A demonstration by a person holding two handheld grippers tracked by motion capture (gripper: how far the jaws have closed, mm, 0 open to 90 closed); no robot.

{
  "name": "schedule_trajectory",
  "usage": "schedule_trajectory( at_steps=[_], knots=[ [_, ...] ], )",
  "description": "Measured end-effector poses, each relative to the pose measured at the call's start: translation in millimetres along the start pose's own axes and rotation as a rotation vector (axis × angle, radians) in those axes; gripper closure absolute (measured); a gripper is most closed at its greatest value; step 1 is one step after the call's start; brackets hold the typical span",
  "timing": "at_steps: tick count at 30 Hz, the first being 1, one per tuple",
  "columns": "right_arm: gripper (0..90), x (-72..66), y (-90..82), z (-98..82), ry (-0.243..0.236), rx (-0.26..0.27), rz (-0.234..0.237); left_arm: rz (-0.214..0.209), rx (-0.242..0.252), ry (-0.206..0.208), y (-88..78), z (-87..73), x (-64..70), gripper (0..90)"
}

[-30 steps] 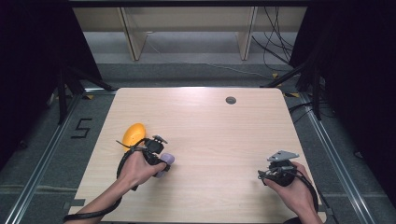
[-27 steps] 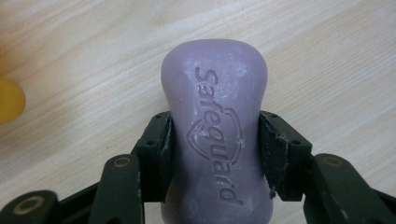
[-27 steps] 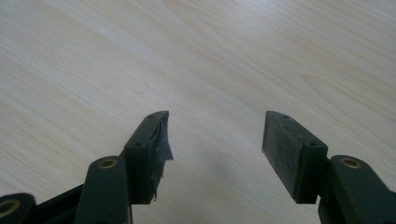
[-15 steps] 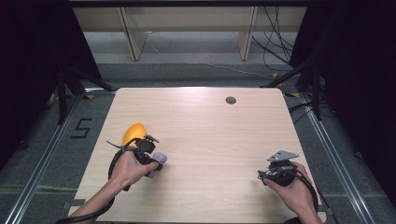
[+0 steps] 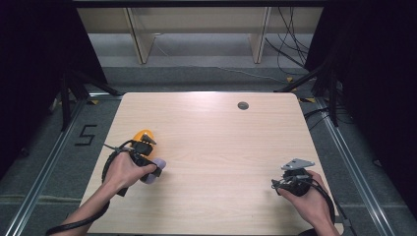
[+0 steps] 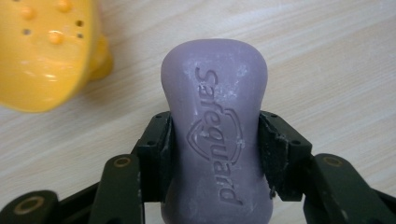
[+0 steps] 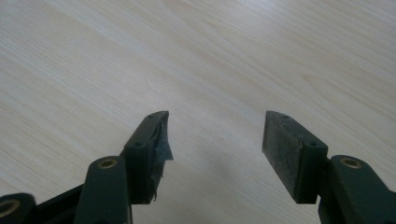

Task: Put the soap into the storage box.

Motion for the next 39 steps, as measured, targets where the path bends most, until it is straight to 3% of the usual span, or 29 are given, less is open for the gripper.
schedule_trajectory(
  at_steps=[5, 7, 14, 17, 21, 25, 26, 27, 39],
  knots=[
    [41.4, -0.1, 0.0, 0.2, -0.002, 0.002, -0.002, 0.029, 0.004, -0.016, -5.6, 2.2, -14.4, 48.5],
    [41.4, -0.1, -0.2, 0.2, 0.001, 0.001, -0.002, 0.051, -0.003, -0.064, -7.6, 1.6, -14.8, 48.5],
    [41.4, 0.0, 0.0, 0.4, 0.002, 0.004, -0.003, 0.062, -0.011, -0.077, -9.6, 1.1, -25.8, 48.5],
    [41.4, 0.1, -0.1, 0.4, 0.003, 0.005, -0.003, 0.070, -0.007, -0.054, -11.4, 2.0, -31.4, 48.6],
    [41.4, 0.1, -0.2, 0.4, 0.001, 0.005, -0.003, 0.078, -0.006, -0.064, -14.2, 3.2, -35.9, 48.6],
    [41.4, 0.3, -0.3, 0.5, 0.002, 0.009, -0.003, 0.083, -0.004, -0.070, -15.0, 4.4, -39.4, 48.5],
    [41.4, 2.4, -0.2, 0.1, -0.026, 0.009, -0.009, 0.084, -0.006, -0.069, -15.4, 4.4, -39.9, 48.5],
    [41.4, 1.2, -0.8, 0.3, -0.007, 0.006, -0.005, 0.081, -0.002, -0.073, -15.6, 4.6, -40.4, 48.5],
    [41.4, 1.3, -0.9, 0.3, -0.010, 0.006, -0.006, 0.087, 0.025, -0.092, -21.8, 4.1, -46.5, 48.6]
  ],
)
Point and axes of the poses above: each handheld gripper's, and its own axes: y roughly forward along the jaws, z roughly out of its top, x roughly to its right, the point moved 4 cm from there along y, roughly forward along the jaws, and after that the axes turned 11 degrees about z, right-handed, at the moved point
